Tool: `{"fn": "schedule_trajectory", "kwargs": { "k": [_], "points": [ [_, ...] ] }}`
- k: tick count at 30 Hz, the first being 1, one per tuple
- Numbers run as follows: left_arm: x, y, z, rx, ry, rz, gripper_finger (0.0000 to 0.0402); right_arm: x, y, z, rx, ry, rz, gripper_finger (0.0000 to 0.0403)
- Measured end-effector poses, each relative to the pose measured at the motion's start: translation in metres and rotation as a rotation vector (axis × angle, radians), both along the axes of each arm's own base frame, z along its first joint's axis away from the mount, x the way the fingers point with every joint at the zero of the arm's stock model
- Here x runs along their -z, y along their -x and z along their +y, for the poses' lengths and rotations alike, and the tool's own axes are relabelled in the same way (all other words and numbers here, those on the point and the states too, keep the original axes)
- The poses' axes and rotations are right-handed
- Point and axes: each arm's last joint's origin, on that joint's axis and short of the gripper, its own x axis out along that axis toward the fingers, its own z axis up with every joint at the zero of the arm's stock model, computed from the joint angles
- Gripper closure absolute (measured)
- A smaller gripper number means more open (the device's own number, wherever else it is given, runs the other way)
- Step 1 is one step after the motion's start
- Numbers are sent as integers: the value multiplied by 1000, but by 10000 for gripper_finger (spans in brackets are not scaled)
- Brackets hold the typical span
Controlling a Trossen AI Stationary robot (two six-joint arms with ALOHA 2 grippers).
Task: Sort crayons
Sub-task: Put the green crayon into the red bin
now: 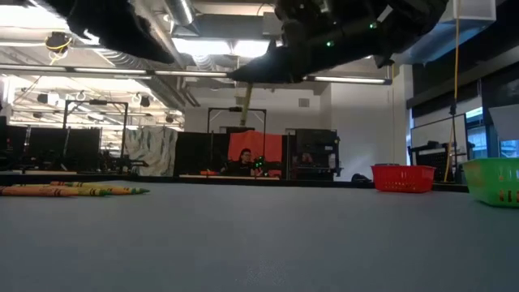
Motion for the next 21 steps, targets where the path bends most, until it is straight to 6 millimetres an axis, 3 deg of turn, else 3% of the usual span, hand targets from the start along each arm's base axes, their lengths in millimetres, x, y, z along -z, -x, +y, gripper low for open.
{"fn": "schedule_trajectory", "kwargs": {
  "k": [6, 11, 21],
  "points": [
    [9, 21, 11, -24, -11, -91, 277, -19, 18, -4, 100, 70, 81, 393],
    [9, 34, 18, -52, 5, -166, 277, -40, 39, -11, 196, 127, 130, 373],
    [8, 35, 19, -51, 19, -192, 277, -68, 91, -44, 386, 191, 302, 387]
  ]
}}
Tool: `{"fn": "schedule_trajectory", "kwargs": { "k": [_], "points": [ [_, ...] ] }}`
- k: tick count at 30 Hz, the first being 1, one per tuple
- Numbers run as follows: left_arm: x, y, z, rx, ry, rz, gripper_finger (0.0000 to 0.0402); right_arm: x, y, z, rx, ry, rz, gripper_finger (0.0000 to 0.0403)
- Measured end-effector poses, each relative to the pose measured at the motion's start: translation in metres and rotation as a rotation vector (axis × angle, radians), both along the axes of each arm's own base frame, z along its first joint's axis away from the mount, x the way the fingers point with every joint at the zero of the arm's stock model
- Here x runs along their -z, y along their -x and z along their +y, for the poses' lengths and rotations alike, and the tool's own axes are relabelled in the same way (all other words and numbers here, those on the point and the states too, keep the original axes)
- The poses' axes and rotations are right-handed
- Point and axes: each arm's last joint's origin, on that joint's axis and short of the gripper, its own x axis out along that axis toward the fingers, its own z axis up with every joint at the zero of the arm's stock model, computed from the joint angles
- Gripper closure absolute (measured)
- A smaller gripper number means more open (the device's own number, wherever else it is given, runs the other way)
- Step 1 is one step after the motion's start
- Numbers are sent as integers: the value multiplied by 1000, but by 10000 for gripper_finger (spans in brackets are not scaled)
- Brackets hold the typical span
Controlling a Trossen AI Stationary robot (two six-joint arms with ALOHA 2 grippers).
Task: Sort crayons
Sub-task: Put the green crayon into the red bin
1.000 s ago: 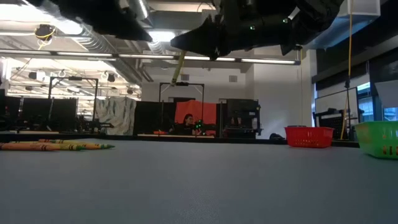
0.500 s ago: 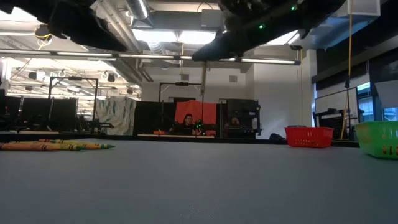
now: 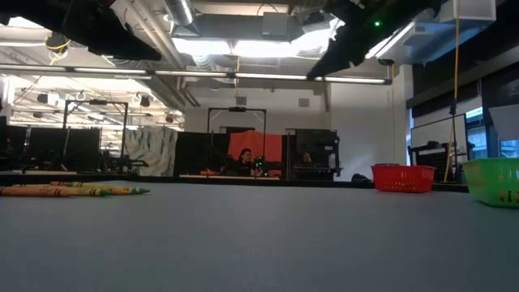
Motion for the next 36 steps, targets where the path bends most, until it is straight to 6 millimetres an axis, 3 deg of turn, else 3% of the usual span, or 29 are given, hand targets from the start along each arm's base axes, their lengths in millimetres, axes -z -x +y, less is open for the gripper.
{"fn": "schedule_trajectory", "kwargs": {
  "k": [4, 13, 18, 26, 36],
  "points": [
    [1, 0, 0, 0, -1, 3, 277, -2, 16, -13, 95, 11, 65, 375],
    [1, 0, 0, -1, -1, 3, 277, 12, 42, -44, 266, -52, 270, 391],
    [1, 0, 0, -1, -1, 2, 277, 20, 55, -66, 387, -92, 304, 376],
    [1, 0, 0, -2, -1, 2, 277, 43, 82, -100, 563, -137, 356, 391],
    [1, 0, 0, -2, -2, 2, 277, 62, 102, -122, 644, -202, 315, 386]
  ]
}}
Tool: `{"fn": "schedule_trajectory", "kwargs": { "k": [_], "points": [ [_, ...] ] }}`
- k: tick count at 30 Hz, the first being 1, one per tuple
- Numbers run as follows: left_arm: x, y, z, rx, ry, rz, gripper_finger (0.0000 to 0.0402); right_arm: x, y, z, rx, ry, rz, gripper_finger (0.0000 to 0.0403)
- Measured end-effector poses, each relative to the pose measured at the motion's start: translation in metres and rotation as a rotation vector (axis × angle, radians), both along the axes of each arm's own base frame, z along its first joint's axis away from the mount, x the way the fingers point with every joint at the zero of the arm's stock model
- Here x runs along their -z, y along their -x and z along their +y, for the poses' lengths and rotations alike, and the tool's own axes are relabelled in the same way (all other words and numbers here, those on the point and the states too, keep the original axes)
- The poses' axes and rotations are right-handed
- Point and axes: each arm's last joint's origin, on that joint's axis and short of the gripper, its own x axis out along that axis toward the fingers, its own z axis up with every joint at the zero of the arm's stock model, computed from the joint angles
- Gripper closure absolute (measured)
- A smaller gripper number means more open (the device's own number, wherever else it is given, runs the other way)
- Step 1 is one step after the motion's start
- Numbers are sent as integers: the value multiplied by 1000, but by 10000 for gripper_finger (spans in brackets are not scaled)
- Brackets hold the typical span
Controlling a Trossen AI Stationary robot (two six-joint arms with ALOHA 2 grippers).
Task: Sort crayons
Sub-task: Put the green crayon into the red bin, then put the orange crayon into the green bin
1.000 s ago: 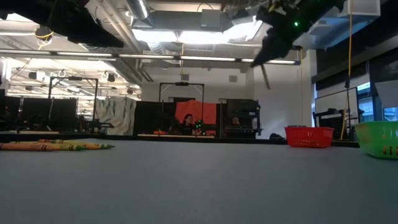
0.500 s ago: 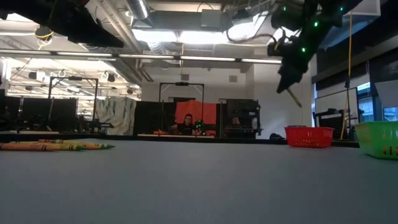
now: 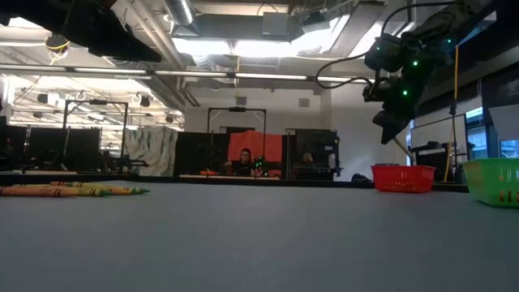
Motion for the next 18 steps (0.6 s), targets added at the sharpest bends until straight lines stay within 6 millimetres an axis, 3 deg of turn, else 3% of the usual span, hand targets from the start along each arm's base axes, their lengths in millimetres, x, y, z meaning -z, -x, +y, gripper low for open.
{"fn": "schedule_trajectory", "kwargs": {
  "k": [5, 14, 18],
  "points": [
    [0, 0, 0, 0, 0, -1, 277, -1, 1, -5, 20, 16, -23, 371],
    [0, 0, 0, 1, 0, -1, 277, 5, 4, -10, 112, -48, -85, 230],
    [0, 0, 0, 7, 7, -2, 277, -3, -13, 0, -48, -163, -287, 196]
  ]
}}
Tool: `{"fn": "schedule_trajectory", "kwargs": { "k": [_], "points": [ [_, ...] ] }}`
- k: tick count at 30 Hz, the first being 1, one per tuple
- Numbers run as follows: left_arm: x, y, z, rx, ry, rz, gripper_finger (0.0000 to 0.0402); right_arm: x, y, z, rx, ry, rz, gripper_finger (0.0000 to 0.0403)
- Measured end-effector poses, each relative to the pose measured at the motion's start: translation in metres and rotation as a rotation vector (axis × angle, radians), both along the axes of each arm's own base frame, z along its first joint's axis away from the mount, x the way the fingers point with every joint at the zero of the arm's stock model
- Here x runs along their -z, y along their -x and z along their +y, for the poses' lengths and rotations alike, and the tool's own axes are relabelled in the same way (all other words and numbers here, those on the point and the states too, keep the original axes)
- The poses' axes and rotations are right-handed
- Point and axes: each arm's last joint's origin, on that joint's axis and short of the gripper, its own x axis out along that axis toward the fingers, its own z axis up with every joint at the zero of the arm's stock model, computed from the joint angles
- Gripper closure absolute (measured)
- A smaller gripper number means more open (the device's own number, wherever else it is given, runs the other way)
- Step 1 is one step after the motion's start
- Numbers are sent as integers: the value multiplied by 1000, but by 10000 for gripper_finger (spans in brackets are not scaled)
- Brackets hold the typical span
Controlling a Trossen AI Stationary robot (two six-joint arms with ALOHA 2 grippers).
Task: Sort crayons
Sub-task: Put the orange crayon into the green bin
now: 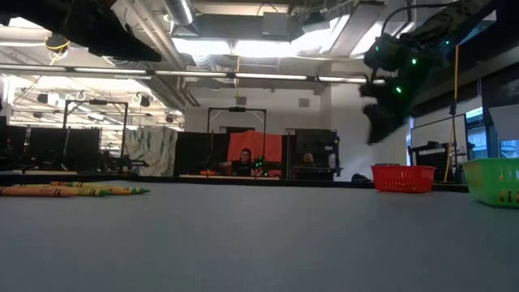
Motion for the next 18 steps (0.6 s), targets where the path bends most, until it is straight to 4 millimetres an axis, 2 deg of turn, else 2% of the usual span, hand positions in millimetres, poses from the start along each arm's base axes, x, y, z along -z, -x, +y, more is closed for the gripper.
{"fn": "schedule_trajectory", "kwargs": {
  "k": [4, 9, 14, 18],
  "points": [
    [3, -3, -2, 31, 43, 9, 277, -14, -32, 25, -265, -18, -249, 191],
    [12, -12, -2, 3, 98, 53, 277, -35, -68, 70, -539, 80, -474, 199],
    [25, -20, 2, -37, 168, 139, 277, -44, -90, 113, -735, 167, -593, 200],
    [25, -22, 9, -115, 256, 312, 277, -41, -104, 142, -863, 200, -638, 201]
  ]
}}
